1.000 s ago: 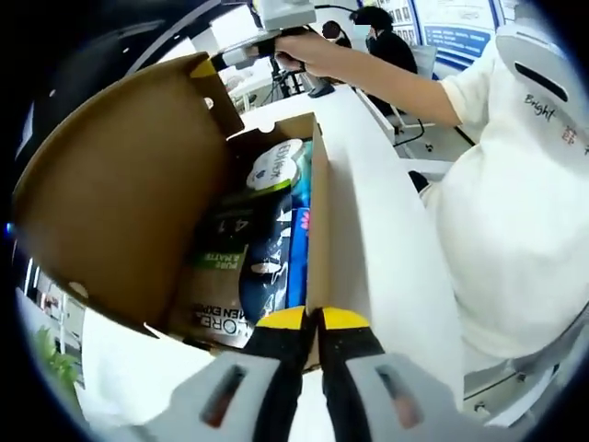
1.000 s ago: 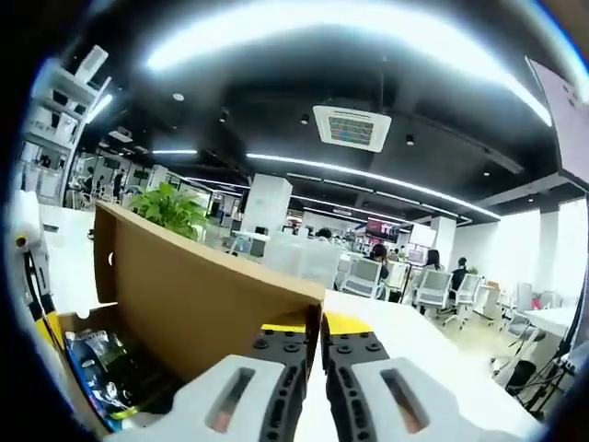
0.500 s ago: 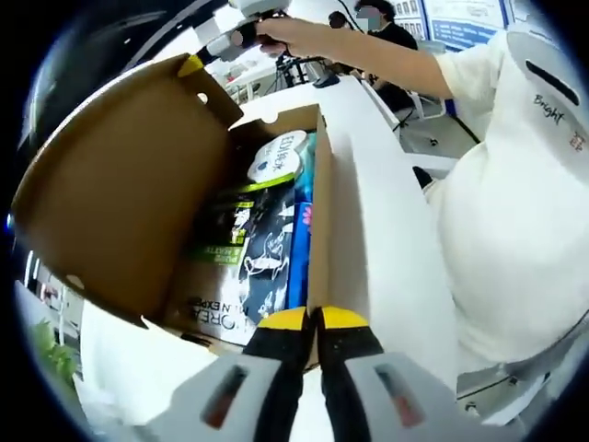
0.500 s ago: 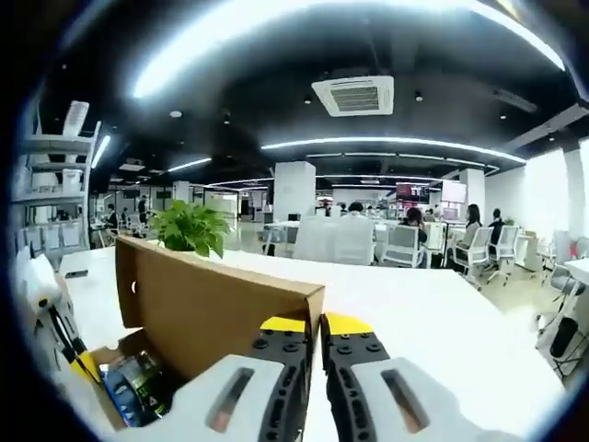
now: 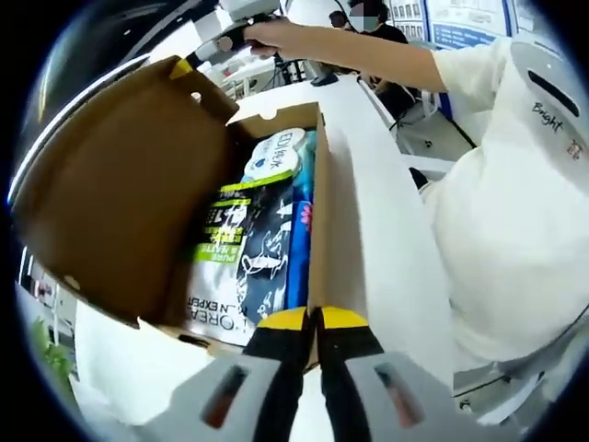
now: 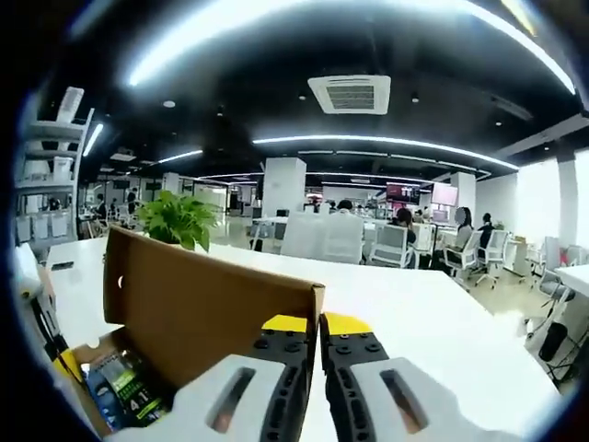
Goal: Operate the shoe box by opening the lid, removing the specified soft item, and placing it in the target area until the item is outside and the box remains undamaged.
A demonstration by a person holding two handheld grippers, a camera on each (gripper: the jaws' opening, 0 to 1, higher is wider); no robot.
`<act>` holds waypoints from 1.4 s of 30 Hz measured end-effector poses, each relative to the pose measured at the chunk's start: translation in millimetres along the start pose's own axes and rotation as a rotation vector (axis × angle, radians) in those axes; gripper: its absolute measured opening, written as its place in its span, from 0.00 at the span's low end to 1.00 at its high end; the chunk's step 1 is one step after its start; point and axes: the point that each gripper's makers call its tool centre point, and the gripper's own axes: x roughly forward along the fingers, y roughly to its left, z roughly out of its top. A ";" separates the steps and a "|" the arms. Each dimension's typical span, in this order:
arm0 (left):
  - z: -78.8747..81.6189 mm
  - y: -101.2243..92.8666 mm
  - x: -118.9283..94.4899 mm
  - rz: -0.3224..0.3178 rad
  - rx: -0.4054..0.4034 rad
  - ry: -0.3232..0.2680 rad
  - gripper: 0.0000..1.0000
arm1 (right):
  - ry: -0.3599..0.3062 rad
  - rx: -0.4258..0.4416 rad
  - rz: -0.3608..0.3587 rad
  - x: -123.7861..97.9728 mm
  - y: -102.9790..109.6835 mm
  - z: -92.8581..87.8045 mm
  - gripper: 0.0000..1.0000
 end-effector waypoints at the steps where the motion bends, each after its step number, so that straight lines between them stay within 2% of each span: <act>1: 0.0 -0.9 0.0 0.001 0.005 0.002 0.03 | 0.002 -0.001 -0.001 0.6 0.1 -0.2 0.01; 6: 0.2 0.5 -0.1 0.012 0.011 0.005 0.03 | 0.030 -0.063 -0.020 9.7 -0.8 -3.4 0.01; 8: 0.3 0.6 -0.3 0.015 0.011 -0.005 0.03 | 0.041 -0.049 -0.018 13.8 -3.4 -4.5 0.00; 10: 0.6 0.6 -0.3 0.020 0.020 -0.012 0.03 | 0.053 0.012 -0.013 15.3 -4.3 -5.7 0.00; 11: 0.8 0.9 -0.1 0.022 0.023 -0.013 0.03 | 0.051 0.016 -0.013 15.4 -4.5 -5.7 0.00; 17: 1.4 1.6 0.2 0.029 0.028 -0.010 0.04 | 0.027 -0.044 -0.049 16.0 -3.4 -5.8 0.00; 19: 1.3 1.7 0.2 0.030 0.025 -0.007 0.04 | 0.017 -0.013 -0.058 14.2 -4.3 -4.8 0.00; 20: 1.4 2.0 0.3 0.031 0.023 -0.007 0.04 | -0.007 0.059 -0.067 12.1 -3.7 -3.8 0.00; 23: 1.1 2.3 0.1 0.032 0.022 -0.014 0.04 | -0.060 -0.024 -0.115 11.6 -4.4 -3.5 0.00; 26: 1.3 2.5 0.1 0.041 0.035 -0.020 0.04 | -0.055 -0.079 -0.152 15.1 -2.5 -6.2 0.00; 28: 1.4 2.4 0.1 0.047 0.040 -0.020 0.04 | -0.047 -0.172 -0.167 14.2 -1.6 -4.5 0.01; 31: 1.6 2.8 0.0 0.052 0.047 -0.024 0.05 | -0.044 -0.186 -0.160 15.1 -0.4 -5.8 0.01; 32: 1.5 3.2 0.0 0.048 0.038 -0.024 0.04 | -0.043 -0.182 -0.158 15.6 -1.2 -6.0 0.01; 33: 1.5 3.7 0.1 0.044 0.034 -0.023 0.04 | -0.038 -0.116 -0.146 17.8 -1.2 -7.7 0.01; 35: 1.4 3.4 0.2 0.040 0.030 -0.018 0.04 | -0.027 -0.074 -0.144 19.9 -2.7 -9.8 0.00; 42: 1.4 3.1 0.0 0.036 0.029 -0.031 0.04 | -0.036 -0.070 -0.178 29.9 -6.0 -15.1 0.00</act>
